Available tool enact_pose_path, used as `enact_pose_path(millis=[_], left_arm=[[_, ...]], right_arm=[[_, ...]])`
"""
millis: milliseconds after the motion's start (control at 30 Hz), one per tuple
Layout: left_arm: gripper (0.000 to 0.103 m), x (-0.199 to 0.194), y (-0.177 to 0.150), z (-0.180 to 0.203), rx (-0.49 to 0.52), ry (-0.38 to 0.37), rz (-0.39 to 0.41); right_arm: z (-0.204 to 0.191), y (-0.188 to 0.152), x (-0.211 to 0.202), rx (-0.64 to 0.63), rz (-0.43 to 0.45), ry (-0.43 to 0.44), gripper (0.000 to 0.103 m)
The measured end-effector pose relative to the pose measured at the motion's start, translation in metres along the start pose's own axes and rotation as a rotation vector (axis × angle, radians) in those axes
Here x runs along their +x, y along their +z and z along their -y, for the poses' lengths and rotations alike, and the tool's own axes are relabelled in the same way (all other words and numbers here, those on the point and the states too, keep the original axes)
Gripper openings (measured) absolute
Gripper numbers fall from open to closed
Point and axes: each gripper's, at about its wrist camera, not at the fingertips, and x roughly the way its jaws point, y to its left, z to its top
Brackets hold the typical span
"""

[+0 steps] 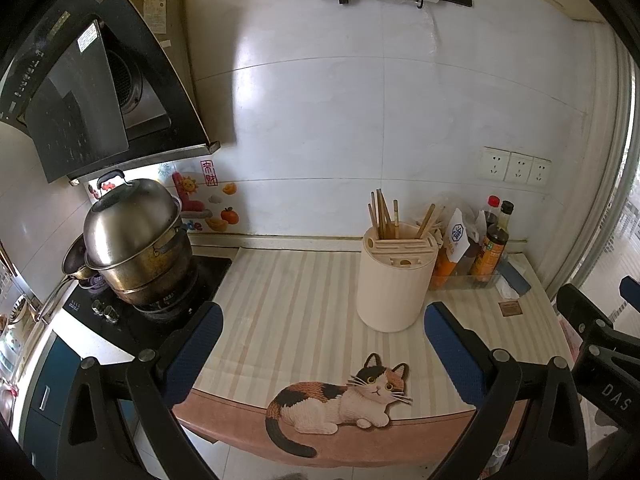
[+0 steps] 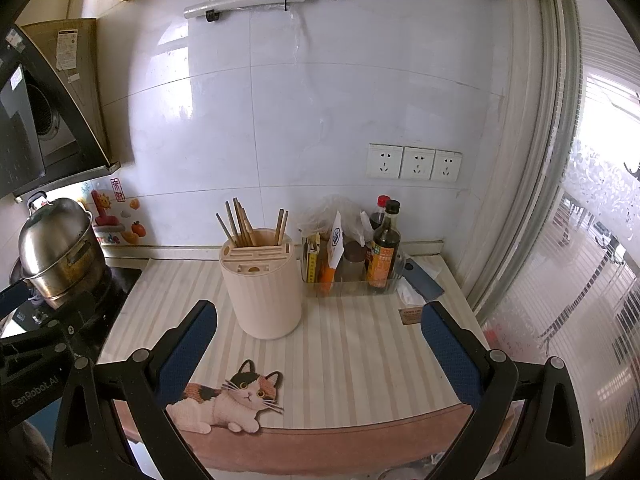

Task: Organize utensils

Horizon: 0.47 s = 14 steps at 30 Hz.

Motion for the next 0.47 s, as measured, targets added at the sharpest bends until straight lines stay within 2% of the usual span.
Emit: enact_pose_path(millis=[467], left_arm=[[0.103,0.0023,0.0033,-0.0055,-0.008,-0.004,0.008]], right_arm=[[0.0006,0.0000,0.0001,-0.001,0.000,0.002,0.103]])
